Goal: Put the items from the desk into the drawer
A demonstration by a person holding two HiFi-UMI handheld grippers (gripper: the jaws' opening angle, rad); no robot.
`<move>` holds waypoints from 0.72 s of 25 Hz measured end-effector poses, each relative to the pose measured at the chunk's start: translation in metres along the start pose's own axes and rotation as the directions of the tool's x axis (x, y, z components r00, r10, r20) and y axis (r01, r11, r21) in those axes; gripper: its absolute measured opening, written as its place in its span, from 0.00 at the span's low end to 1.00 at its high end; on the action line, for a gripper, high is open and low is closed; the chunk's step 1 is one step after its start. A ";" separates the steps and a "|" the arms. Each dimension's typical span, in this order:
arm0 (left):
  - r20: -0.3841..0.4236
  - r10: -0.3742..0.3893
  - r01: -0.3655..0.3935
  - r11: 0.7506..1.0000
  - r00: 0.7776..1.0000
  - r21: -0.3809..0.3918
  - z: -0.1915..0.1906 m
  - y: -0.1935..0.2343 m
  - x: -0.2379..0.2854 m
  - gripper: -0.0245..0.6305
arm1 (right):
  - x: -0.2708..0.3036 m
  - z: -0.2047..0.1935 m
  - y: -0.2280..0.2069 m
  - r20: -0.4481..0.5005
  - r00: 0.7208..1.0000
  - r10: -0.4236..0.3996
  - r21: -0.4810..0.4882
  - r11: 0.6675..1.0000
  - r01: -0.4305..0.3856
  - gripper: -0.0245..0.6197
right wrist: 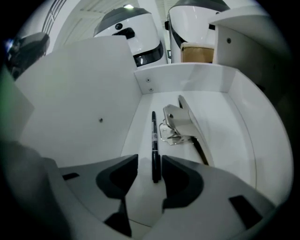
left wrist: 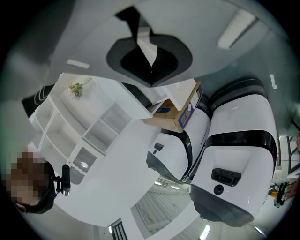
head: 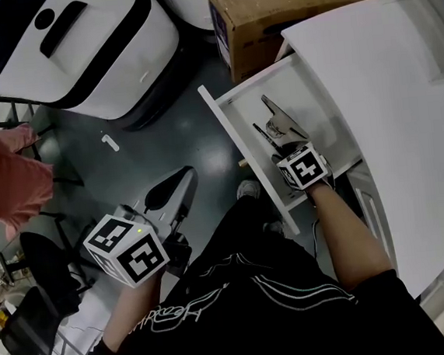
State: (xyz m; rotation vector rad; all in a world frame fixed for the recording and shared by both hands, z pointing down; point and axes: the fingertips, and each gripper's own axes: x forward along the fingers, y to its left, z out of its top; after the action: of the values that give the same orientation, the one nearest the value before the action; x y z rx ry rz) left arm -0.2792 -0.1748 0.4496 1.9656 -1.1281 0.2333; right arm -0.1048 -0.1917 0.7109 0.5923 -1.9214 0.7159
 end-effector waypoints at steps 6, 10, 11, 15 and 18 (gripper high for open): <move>0.006 -0.027 0.027 0.999 1.000 0.036 -0.007 -0.019 -0.001 0.05 | -0.036 0.018 0.006 0.118 0.993 0.018 0.045 0.999 -0.023 0.36; 0.041 -0.062 0.060 0.996 0.997 0.059 -0.009 -0.063 -0.003 0.05 | -0.101 0.027 0.026 0.263 0.963 0.054 0.031 0.997 -0.064 0.36; 0.046 -0.075 0.072 0.995 0.996 0.073 -0.010 -0.077 -0.004 0.05 | -0.123 0.030 0.033 0.311 0.948 0.066 0.019 0.997 -0.076 0.36; 0.058 -0.126 0.118 0.985 0.990 0.123 -0.022 -0.130 -0.009 0.05 | -0.226 0.040 0.060 0.540 0.835 0.107 0.001 0.992 -0.128 0.34; 0.070 -0.161 0.149 0.977 0.985 0.151 -0.034 -0.169 -0.018 0.05 | -0.300 0.034 0.077 0.685 0.720 0.108 0.012 0.987 -0.159 0.19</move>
State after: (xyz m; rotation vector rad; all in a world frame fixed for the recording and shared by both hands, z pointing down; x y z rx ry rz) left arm -0.1492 -0.0974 0.3648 2.1990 -1.0275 0.1572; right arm -0.0520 -0.1308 0.4095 0.8531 -2.6615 0.7140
